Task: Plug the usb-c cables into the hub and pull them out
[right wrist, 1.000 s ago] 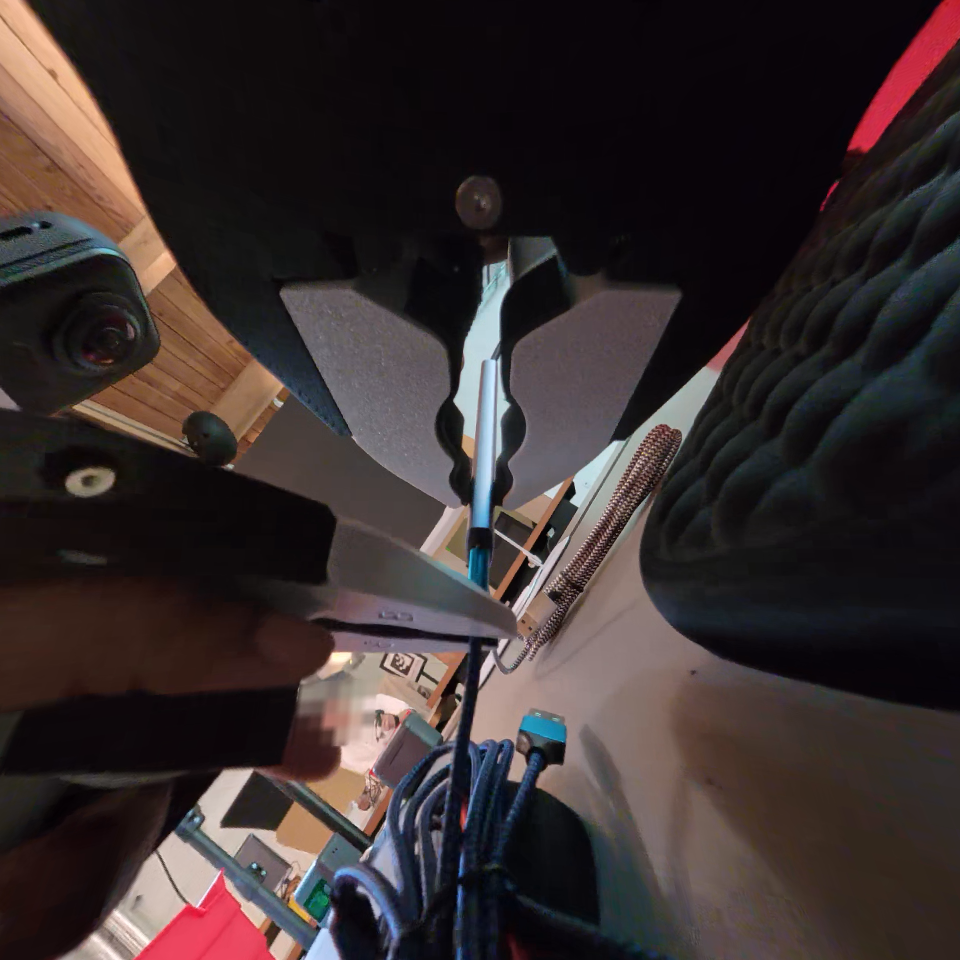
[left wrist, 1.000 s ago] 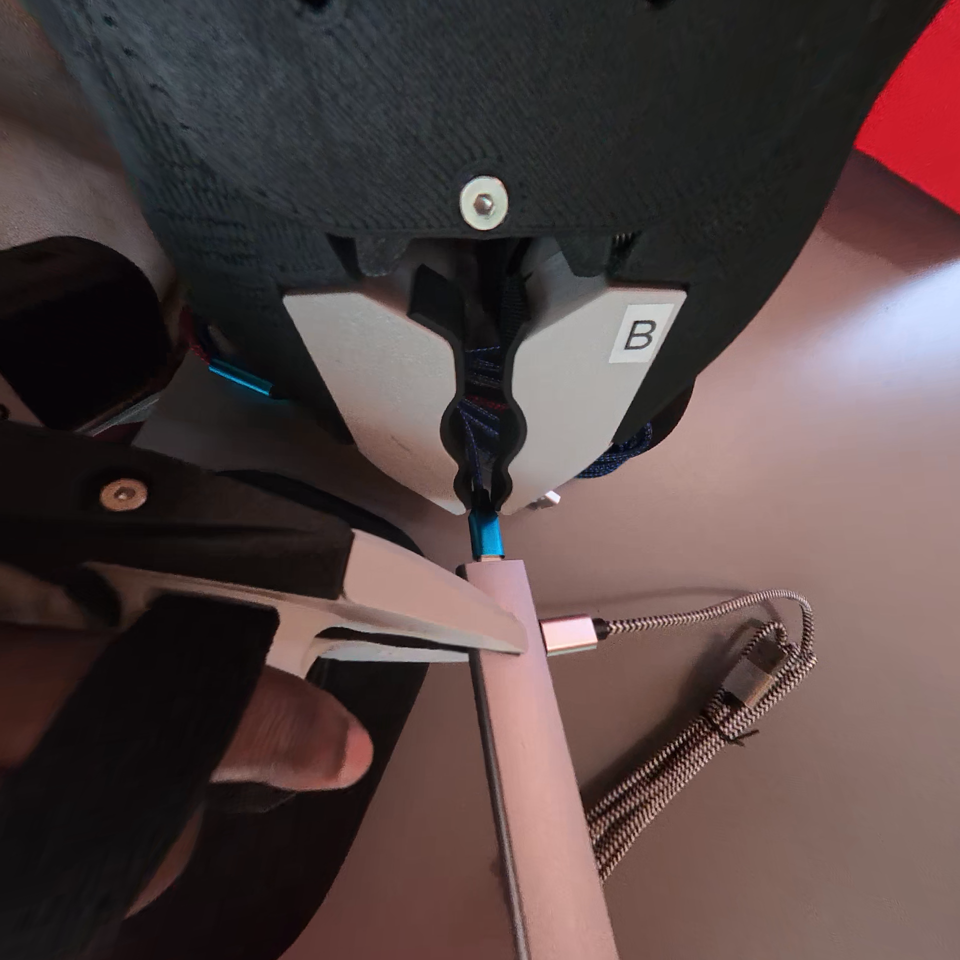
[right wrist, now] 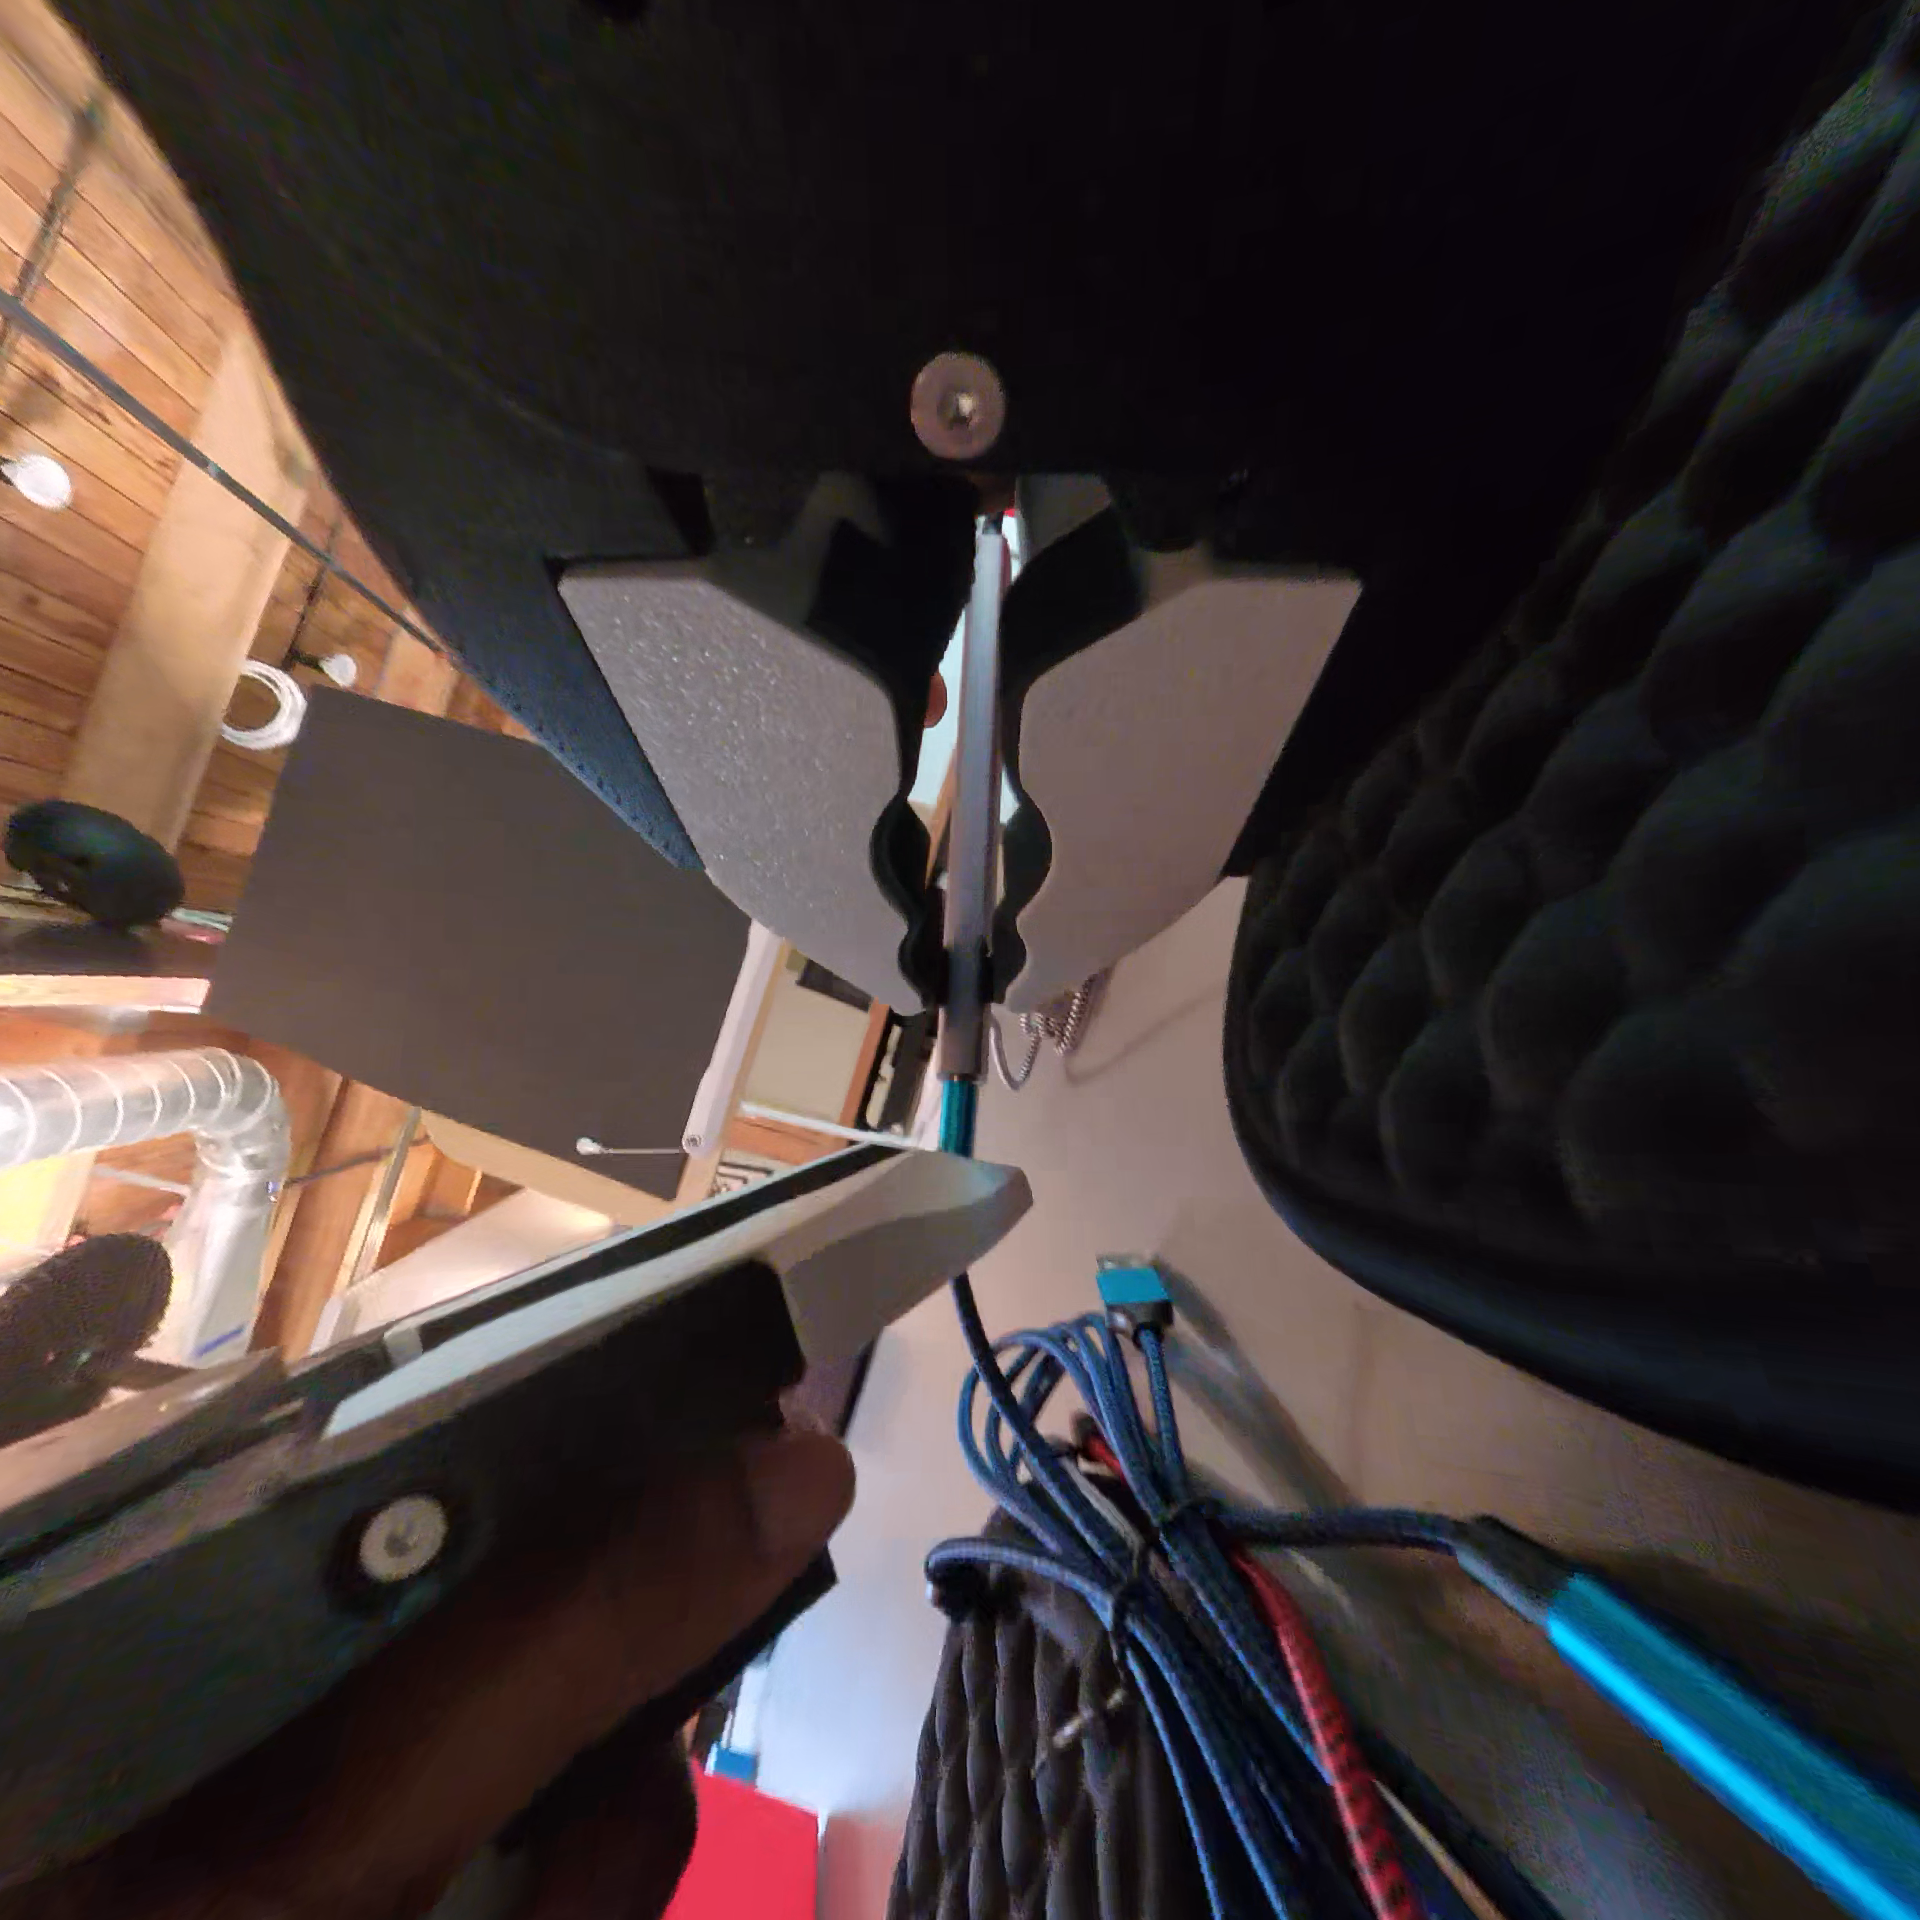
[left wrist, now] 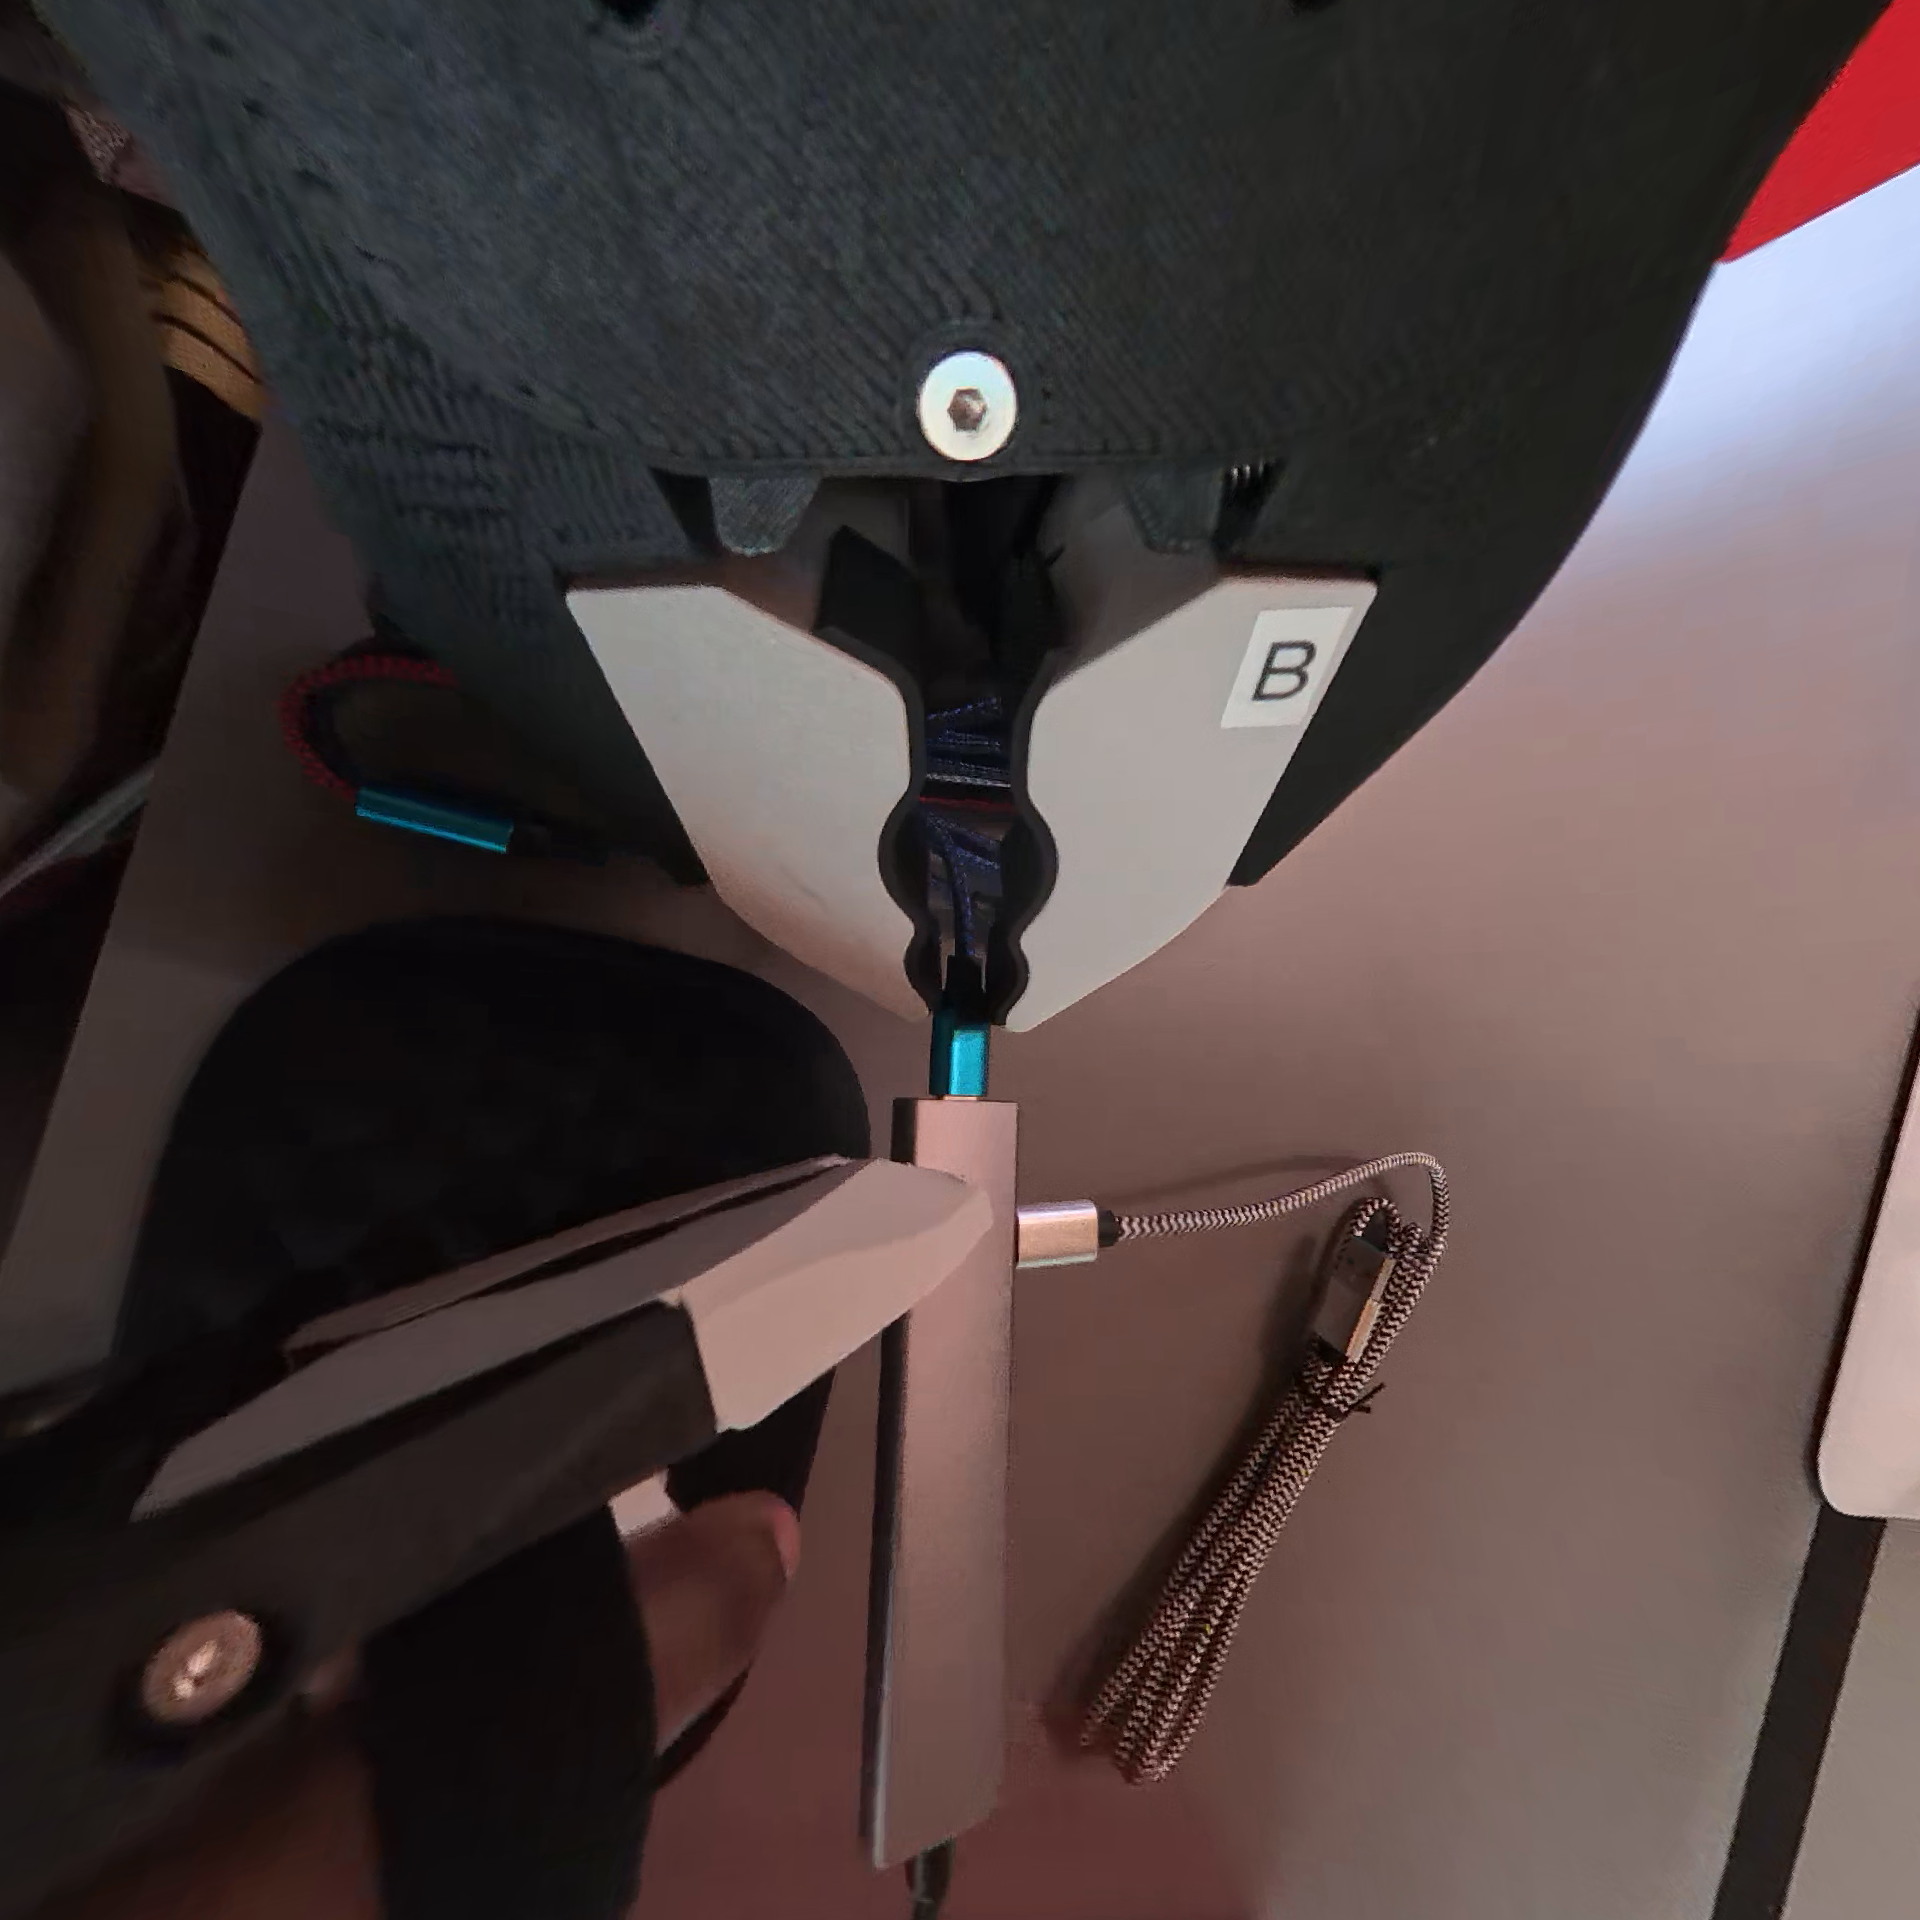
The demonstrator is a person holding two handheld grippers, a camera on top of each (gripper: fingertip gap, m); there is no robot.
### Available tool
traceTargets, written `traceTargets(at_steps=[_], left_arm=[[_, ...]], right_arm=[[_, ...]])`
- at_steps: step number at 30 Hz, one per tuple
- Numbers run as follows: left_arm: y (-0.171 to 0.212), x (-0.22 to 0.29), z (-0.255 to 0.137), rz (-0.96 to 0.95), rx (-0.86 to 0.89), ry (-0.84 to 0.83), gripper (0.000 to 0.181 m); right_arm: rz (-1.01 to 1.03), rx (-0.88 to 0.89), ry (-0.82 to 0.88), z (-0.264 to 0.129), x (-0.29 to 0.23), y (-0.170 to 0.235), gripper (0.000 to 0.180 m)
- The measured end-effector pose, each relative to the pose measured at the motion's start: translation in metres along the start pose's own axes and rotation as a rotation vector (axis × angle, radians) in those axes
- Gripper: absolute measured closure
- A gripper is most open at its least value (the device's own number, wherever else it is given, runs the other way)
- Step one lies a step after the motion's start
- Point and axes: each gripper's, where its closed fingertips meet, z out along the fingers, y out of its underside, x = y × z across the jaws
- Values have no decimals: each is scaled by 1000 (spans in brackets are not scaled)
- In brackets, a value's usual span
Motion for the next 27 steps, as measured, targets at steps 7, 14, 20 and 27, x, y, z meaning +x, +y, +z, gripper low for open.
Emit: traceTargets(at_steps=[7, 14, 20, 27], left_arm=[[0, 4, -2, -25, 2, 40, 168], [-34, -59, -115, -226, 607, -183, 151], [-7, -113, -231, -494, 1134, -512, 154], [-5, -115, -255, -457, 1210, -646, 155]], right_arm=[[29, 32, 5, -6, -1, -3, 172], [138, -44, 185, -15, 54, 23, 171], [371, -78, 367, -35, 124, 69, 171], [614, -90, 591, -70, 208, 129, 171]])
